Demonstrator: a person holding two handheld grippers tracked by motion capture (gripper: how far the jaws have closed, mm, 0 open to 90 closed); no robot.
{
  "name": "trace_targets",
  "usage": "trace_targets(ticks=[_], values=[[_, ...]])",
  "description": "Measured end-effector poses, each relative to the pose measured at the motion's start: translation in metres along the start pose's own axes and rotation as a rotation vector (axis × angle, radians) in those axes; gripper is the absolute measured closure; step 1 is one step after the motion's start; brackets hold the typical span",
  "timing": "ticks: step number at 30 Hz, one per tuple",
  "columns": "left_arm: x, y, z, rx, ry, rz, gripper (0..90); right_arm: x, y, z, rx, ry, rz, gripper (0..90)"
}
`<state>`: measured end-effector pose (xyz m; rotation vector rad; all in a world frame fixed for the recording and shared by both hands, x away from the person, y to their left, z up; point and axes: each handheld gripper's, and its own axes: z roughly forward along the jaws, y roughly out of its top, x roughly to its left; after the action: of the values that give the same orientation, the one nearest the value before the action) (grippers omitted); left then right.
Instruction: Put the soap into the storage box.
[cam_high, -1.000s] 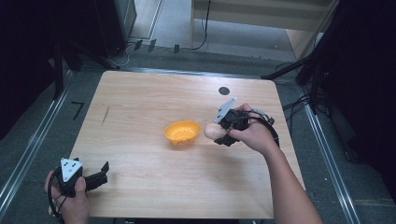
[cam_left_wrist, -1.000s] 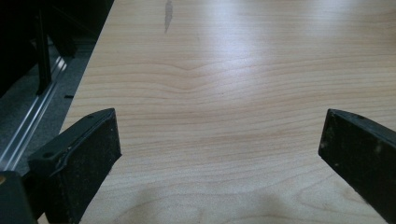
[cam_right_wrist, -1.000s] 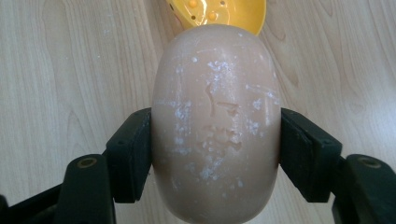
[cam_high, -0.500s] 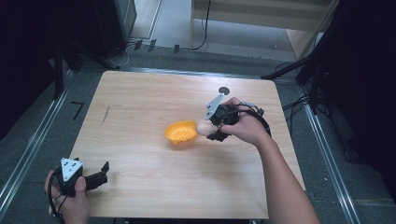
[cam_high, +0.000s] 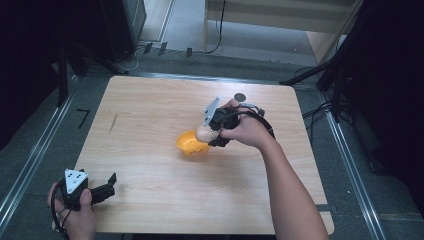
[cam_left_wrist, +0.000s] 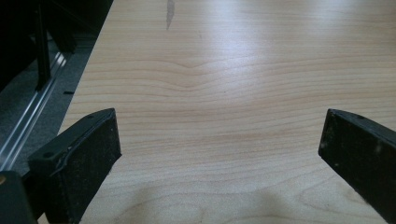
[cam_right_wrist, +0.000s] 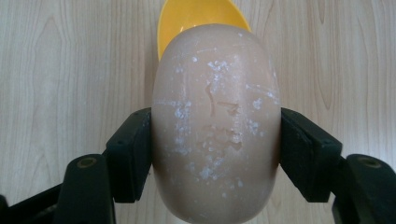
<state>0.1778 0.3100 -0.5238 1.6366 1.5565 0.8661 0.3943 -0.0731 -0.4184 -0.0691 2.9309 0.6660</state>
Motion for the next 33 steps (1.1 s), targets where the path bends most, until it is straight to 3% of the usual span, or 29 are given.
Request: trace_targets(ticks=[3,7,12,15,23,33], values=[[0.0,0.0,0.0,0.0,0.002,-0.004,0.0,-0.003,0.007,0.003,0.005,0.03,-0.005,33.4],[0.0,0.0,0.0,0.001,0.001,-0.006,0.0,-0.005,0.016,0.01,0.02,0.042,-0.033,33.4],[0.001,0.0,0.0,-0.001,-0.001,-0.003,0.0,-0.007,0.019,0.02,0.027,0.055,-0.034,33.3],[0.0,0.0,0.0,-0.001,-0.002,0.002,0.0,-0.009,0.021,0.025,0.049,0.068,-0.028,33.3],[0.0,0.0,0.0,0.0,-0.003,0.0,0.0,-0.012,0.031,0.036,0.109,0.085,-0.072,33.3],[0.0,0.0,0.0,0.0,-0.003,-0.001,0.0,-0.016,0.031,0.048,0.114,0.111,-0.058,33.2]])
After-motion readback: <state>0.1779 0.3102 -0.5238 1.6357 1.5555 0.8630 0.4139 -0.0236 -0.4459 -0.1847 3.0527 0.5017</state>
